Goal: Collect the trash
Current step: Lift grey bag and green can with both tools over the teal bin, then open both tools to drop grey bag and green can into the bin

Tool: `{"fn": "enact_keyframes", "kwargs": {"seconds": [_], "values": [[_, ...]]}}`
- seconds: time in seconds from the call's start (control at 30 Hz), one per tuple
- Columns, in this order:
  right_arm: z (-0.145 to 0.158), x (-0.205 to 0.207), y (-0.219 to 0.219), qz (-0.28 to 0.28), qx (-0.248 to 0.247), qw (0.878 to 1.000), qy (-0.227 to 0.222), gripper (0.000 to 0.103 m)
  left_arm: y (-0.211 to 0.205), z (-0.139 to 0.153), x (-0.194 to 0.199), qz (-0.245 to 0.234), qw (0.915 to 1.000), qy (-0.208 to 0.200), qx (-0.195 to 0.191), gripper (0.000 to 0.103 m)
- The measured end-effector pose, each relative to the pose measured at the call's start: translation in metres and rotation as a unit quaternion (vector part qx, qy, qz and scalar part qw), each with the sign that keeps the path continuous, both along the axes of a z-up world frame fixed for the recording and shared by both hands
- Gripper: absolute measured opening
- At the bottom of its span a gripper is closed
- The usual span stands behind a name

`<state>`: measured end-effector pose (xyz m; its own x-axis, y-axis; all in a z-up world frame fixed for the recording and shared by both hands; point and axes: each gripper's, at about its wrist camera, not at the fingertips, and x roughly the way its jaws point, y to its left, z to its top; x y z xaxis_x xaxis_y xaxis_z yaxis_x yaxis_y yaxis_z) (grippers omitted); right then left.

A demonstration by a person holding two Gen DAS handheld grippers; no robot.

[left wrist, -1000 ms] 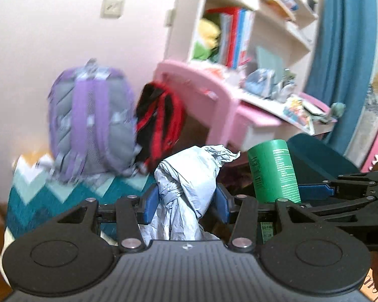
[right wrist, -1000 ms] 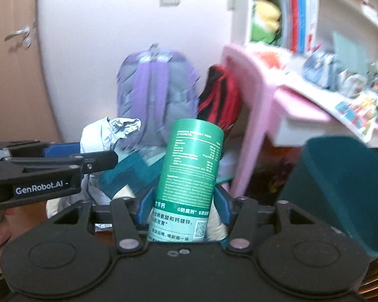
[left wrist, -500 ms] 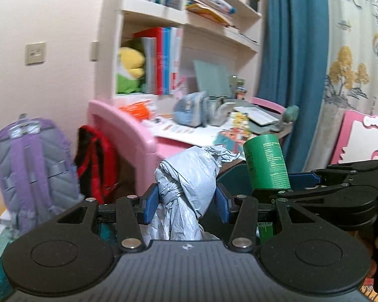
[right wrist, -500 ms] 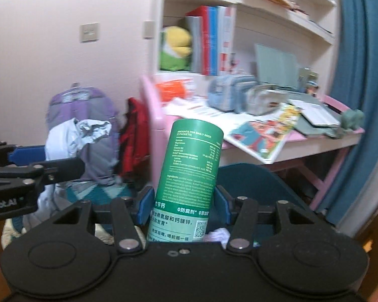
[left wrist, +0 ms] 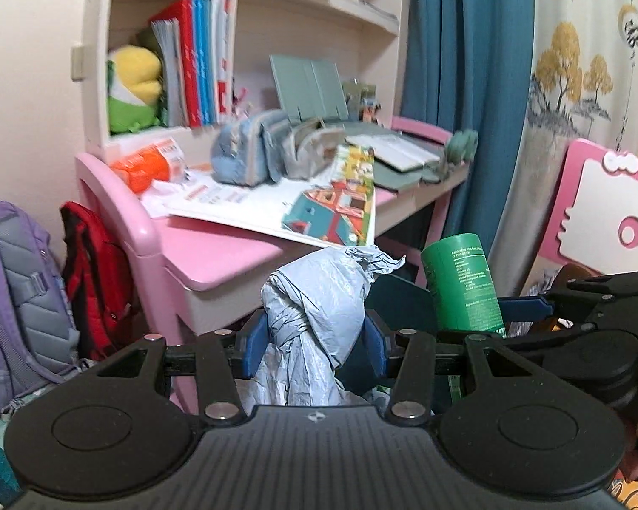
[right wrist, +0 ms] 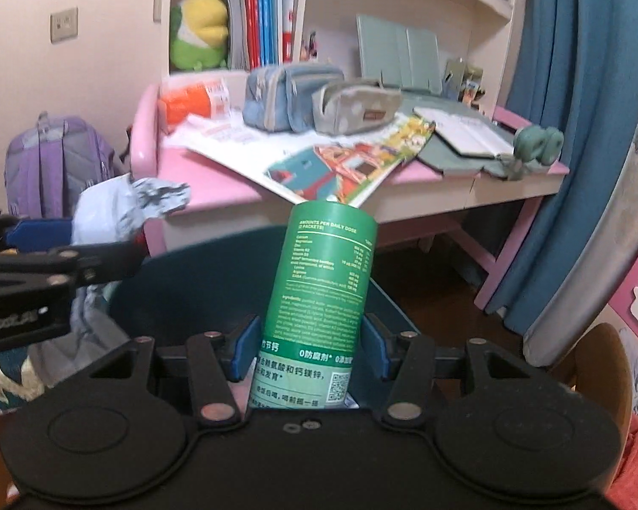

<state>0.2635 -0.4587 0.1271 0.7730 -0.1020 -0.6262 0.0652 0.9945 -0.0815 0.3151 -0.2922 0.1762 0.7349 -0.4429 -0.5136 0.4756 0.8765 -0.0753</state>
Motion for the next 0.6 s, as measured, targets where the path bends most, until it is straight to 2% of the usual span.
{"fn": "enact_keyframes", "kwargs": {"seconds": [0.13, 0.3, 0.4, 0.5, 0.6], "values": [[-0.005, 0.007, -0.007, 0.018, 0.008, 1.000, 0.014, 0.050, -0.022, -0.013, 0.018, -0.004, 0.9995, 0.027, 0.013, 0.047], [-0.015, 0.019, -0.003, 0.036, -0.011, 0.999, 0.033, 0.050, -0.040, -0.034, 0.038, -0.002, 0.9978, 0.064, 0.018, 0.047], [-0.027, 0.032, -0.004, 0.035, -0.018, 0.998, 0.050, 0.049, -0.047, -0.047, 0.050, 0.000, 0.9963, 0.083, 0.023, 0.047], [-0.031, 0.044, -0.009, 0.033, 0.000, 0.997, 0.073, 0.047, -0.052, -0.059, 0.060, 0.000, 0.9945, 0.099, 0.034, 0.047], [-0.037, 0.052, -0.009, 0.030, -0.013, 0.996, 0.085, 0.045, -0.051, -0.066, 0.068, 0.001, 0.9932, 0.113, 0.027, 0.047]]}}
